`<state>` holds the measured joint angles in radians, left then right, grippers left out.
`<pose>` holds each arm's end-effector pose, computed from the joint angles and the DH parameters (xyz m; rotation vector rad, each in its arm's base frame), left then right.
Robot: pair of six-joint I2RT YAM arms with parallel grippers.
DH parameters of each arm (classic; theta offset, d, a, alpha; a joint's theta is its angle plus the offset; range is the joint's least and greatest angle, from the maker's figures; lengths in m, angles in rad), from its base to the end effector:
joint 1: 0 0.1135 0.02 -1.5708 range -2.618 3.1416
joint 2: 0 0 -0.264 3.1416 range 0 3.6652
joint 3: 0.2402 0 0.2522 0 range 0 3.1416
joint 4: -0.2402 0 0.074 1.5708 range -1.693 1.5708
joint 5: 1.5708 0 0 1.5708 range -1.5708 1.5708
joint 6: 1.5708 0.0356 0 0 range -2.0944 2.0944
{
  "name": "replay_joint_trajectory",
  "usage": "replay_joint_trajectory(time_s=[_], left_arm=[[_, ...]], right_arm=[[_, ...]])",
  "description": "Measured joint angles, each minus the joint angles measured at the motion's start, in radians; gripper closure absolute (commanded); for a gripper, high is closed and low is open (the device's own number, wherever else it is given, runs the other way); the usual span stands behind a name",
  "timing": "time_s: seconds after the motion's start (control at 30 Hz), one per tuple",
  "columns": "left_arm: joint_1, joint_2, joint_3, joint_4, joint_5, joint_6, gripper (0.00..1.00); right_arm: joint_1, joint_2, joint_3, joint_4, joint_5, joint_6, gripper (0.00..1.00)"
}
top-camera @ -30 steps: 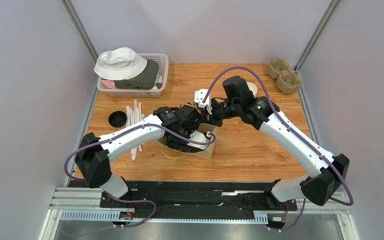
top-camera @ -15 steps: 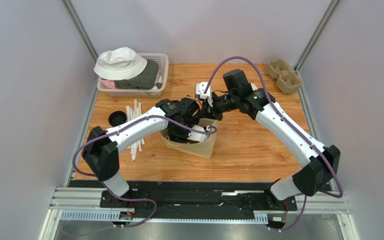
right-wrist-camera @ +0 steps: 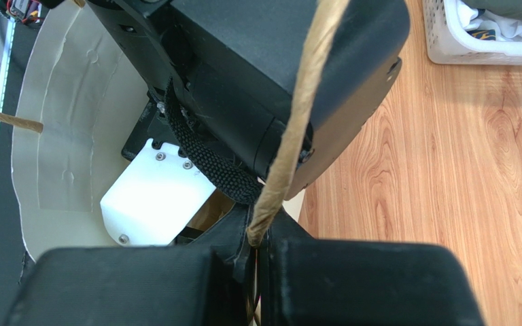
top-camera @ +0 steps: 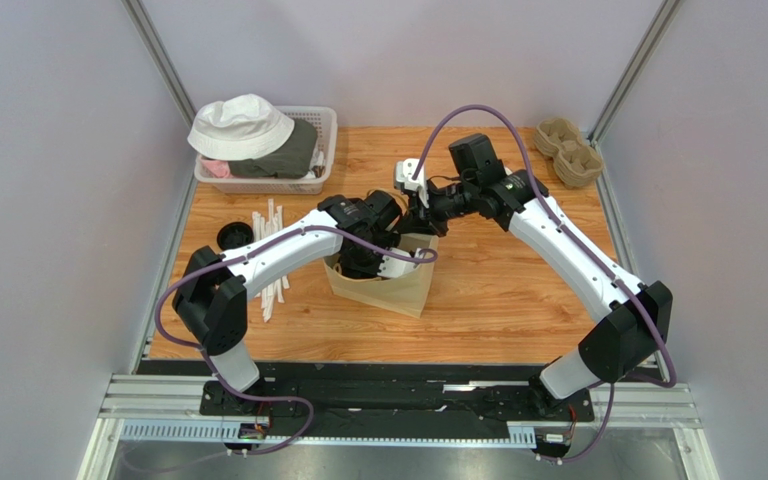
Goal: Pack the takeout coffee
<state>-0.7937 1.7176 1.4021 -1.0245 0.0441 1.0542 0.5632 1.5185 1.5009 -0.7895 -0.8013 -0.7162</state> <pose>0.2339 -0.2401 0.2490 2.3242 1.7460 -0.0198 0.2573 0.1927 0.3615 -1.6080 1.5364 0.8587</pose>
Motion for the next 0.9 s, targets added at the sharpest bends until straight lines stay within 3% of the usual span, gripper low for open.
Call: replay_joint_trajectory(time_s=[0.17,0.27,0.4,0.5,0.7,0.73,0.9], left_arm=[[0.0,0.002,-0.003,0.005,-0.001,-0.002,0.96],[0.0,0.003,-0.002,0.006,-0.003,-0.009,0.85],[0.001,-0.001,0.006,0.005,-0.005,-0.025,0.58],[0.002,0.006,0.021,-0.002,-0.004,-0.04,0.47],[0.002,0.022,0.051,-0.014,-0.005,-0.078,0.38],[0.0,0.022,0.052,-0.015,-0.007,-0.082,0.31],[-0.017,0.022,0.054,-0.017,-0.02,-0.101,0.29]], right_arm=[[-0.01,0.002,0.0,-0.003,-0.016,-0.011,1.0],[-0.012,0.003,0.0,-0.006,-0.021,-0.017,1.0],[-0.014,0.004,0.002,-0.007,-0.021,-0.026,1.0],[-0.016,0.004,0.002,-0.006,-0.019,-0.034,1.0],[-0.019,0.012,0.013,-0.007,-0.011,-0.042,1.0],[-0.019,0.013,0.013,-0.007,-0.011,-0.042,1.0],[-0.019,0.013,0.013,-0.008,-0.01,-0.045,1.0]])
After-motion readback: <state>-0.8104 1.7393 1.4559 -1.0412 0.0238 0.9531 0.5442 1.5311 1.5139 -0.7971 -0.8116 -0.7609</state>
